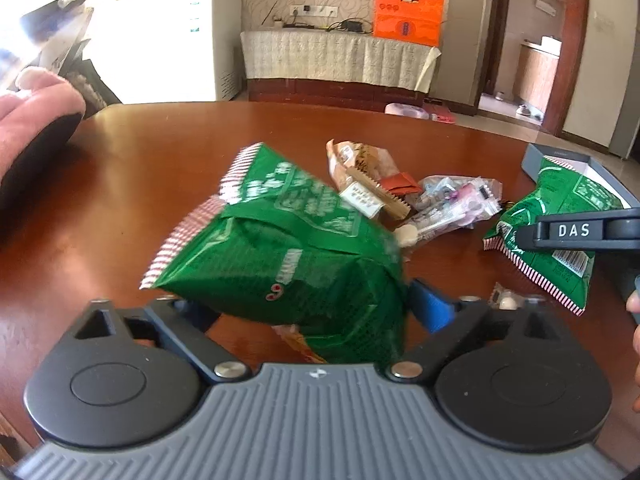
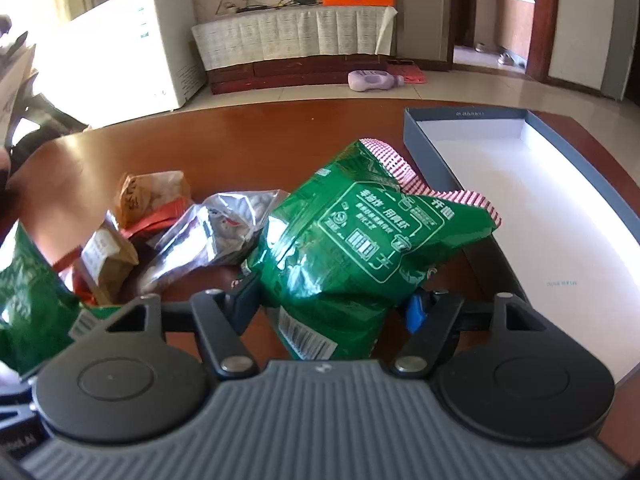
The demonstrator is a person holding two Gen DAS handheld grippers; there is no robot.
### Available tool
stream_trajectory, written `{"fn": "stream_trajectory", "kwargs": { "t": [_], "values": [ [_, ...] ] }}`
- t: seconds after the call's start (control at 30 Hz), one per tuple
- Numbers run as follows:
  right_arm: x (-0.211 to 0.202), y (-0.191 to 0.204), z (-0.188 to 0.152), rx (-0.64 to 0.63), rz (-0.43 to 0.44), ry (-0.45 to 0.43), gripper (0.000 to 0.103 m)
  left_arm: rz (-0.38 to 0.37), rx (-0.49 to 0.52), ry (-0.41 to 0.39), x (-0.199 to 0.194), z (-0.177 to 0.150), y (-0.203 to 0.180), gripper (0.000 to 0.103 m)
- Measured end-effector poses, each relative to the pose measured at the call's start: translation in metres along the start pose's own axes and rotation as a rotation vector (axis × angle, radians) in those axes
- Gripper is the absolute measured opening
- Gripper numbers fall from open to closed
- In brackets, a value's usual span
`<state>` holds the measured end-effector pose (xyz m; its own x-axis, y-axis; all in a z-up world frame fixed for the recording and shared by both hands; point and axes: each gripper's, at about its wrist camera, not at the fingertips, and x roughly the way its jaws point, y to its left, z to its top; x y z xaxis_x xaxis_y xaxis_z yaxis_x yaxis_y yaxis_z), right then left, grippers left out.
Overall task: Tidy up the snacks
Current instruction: 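Grasp a green chip bag with the left tool while the right tool grasps another, then carry both held green bags over the open white box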
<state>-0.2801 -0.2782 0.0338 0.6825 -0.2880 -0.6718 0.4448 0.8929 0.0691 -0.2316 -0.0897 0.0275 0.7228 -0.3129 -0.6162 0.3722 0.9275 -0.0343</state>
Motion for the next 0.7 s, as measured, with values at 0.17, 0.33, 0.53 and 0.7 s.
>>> {"fn": "stream_trajectory", "kwargs": {
  "t": [0.17,0.33,0.53,0.7],
  "values": [
    [-0.008,0.001,-0.003,-0.056,0.005,-0.002,0.068,0.006,0.033,-0.016,-0.001,0.000,-0.005,0.084],
    [-0.018,-0.001,-0.004,-0.085,0.004,-0.020,0.067,0.014,0.086,-0.035,-0.003,0.000,-0.013,0.076],
    [-0.025,-0.001,-0.005,-0.138,-0.006,-0.028,0.067,0.012,0.101,-0.041,-0.003,-0.001,-0.016,0.074],
    [-0.029,-0.001,-0.005,-0.155,0.005,-0.035,0.066,-0.006,0.095,-0.040,-0.003,0.000,-0.017,0.067]
  ]
}}
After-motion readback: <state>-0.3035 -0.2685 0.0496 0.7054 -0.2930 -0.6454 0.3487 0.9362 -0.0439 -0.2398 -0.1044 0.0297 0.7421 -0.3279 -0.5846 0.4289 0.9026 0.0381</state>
